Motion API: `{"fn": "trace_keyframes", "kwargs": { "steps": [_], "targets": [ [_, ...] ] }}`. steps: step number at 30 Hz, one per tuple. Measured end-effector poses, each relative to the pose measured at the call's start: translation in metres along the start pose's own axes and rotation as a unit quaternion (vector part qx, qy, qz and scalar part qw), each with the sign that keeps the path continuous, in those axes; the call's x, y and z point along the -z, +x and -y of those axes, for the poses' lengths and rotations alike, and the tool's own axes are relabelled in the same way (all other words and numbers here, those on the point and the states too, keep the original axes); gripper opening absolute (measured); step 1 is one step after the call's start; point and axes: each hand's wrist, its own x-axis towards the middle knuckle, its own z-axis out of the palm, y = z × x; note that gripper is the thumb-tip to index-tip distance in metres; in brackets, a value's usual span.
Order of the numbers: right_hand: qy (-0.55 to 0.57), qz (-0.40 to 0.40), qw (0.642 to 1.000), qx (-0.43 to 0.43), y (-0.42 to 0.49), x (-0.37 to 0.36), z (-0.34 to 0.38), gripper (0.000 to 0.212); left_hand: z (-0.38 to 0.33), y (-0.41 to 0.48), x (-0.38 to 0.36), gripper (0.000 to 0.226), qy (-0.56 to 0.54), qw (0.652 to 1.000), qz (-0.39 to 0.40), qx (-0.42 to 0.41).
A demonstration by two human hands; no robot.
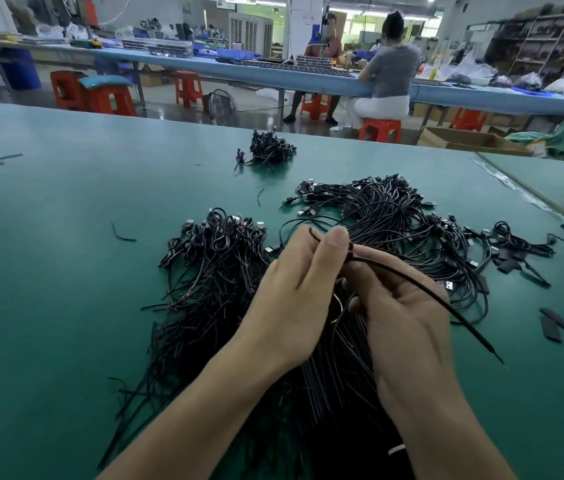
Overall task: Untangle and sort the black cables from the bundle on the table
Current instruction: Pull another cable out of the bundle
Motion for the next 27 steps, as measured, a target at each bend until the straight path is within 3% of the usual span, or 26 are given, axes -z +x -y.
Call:
{"fn": "trace_keyframes", "kwargs": {
  "steps": [5,11,16,19,24,27],
  "targets": [
    [-0.111,0.002,0.988,0.107,-0.001,0.001,0.004,0.014,0.000,0.003,0.003,0.029,0.006,0.999,-0.035,-0.021],
    [-0.320,-0.025,0.908,0.270,-0.009,-0.003,0.005,0.015,0.007,0.004,0.006,0.044,0.136,0.988,-0.068,-0.019],
    [-0.410,0.011,0.864,0.290,-0.008,0.002,0.007,0.013,0.012,0.007,0.013,0.054,0.112,0.988,0.006,0.104],
    [-0.413,0.055,0.868,0.271,-0.004,0.009,0.014,0.013,0.008,0.007,0.016,0.054,0.049,0.980,0.069,0.183],
    [-0.407,0.111,0.870,0.257,0.002,0.024,0.023,0.014,0.001,0.003,0.013,0.082,-0.024,0.930,0.207,0.303],
    [-0.397,0.131,0.880,0.228,0.004,0.030,0.027,0.017,-0.001,0.002,0.018,0.061,-0.038,0.915,0.281,0.286]
  ]
}}
